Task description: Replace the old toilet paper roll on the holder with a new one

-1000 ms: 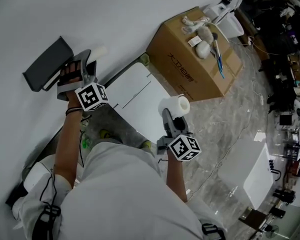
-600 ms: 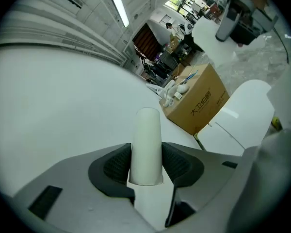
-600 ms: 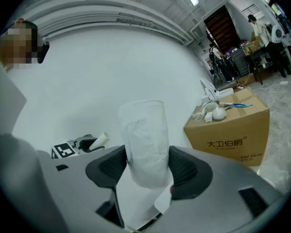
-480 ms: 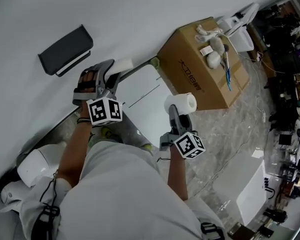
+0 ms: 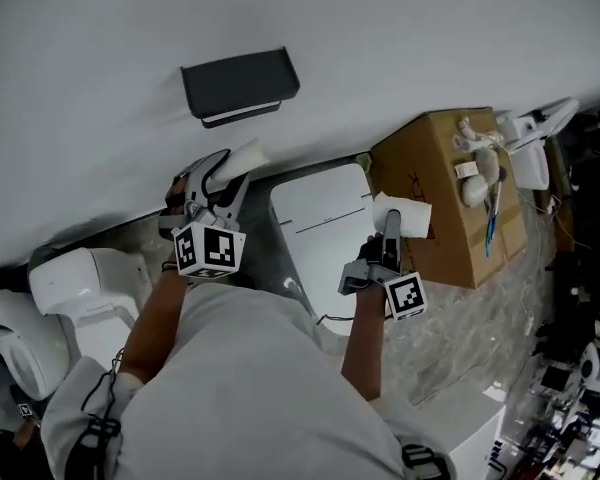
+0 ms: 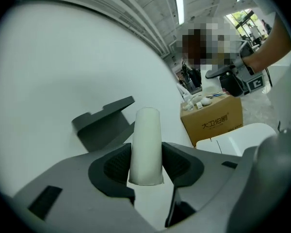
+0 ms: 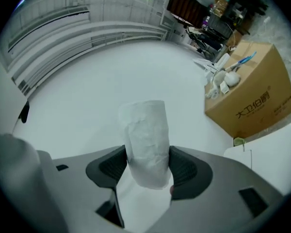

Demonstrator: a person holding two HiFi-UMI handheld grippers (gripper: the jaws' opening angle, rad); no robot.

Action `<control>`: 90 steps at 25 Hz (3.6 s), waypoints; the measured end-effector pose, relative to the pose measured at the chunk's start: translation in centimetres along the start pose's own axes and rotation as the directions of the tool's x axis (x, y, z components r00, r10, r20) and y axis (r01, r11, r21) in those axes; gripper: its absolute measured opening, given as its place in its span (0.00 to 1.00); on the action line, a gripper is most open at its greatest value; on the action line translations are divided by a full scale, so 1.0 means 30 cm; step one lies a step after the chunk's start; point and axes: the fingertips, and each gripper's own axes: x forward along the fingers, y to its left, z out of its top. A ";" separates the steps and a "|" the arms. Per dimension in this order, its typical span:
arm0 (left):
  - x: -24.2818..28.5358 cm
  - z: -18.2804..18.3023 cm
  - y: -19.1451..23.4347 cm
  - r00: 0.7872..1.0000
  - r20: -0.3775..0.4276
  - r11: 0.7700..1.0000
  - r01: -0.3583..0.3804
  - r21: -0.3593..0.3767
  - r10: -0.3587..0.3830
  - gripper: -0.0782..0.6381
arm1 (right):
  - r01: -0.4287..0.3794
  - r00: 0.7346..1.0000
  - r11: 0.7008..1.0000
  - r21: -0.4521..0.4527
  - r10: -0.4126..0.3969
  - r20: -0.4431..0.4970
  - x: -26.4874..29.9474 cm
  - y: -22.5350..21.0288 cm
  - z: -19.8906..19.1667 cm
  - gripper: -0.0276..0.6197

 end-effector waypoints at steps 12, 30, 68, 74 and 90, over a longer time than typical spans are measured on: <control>-0.312 -0.260 0.238 0.950 -0.173 0.948 -0.286 -0.138 0.262 0.40 | -0.173 0.983 0.886 0.431 0.184 0.015 0.259 0.122 -0.184 0.46; -0.473 -0.435 0.385 0.841 -0.363 0.864 -0.479 -0.153 0.402 0.40 | -0.206 0.916 0.817 0.539 0.354 -0.187 0.589 0.405 -0.489 0.46; -0.667 -0.568 0.334 0.772 -0.460 0.790 -0.575 -0.211 0.439 0.40 | -0.178 0.686 0.729 0.661 0.574 -0.447 0.416 0.684 -0.945 0.55; -0.623 -0.533 0.326 0.815 -0.407 0.819 -0.527 -0.225 0.412 0.40 | -0.187 0.688 0.751 0.633 0.560 -0.462 0.310 0.633 -0.926 0.58; -0.421 -0.330 0.345 0.917 -0.199 0.852 -0.396 -0.341 0.346 0.40 | -0.306 0.826 0.933 0.190 0.359 -0.434 0.229 0.479 -0.547 0.10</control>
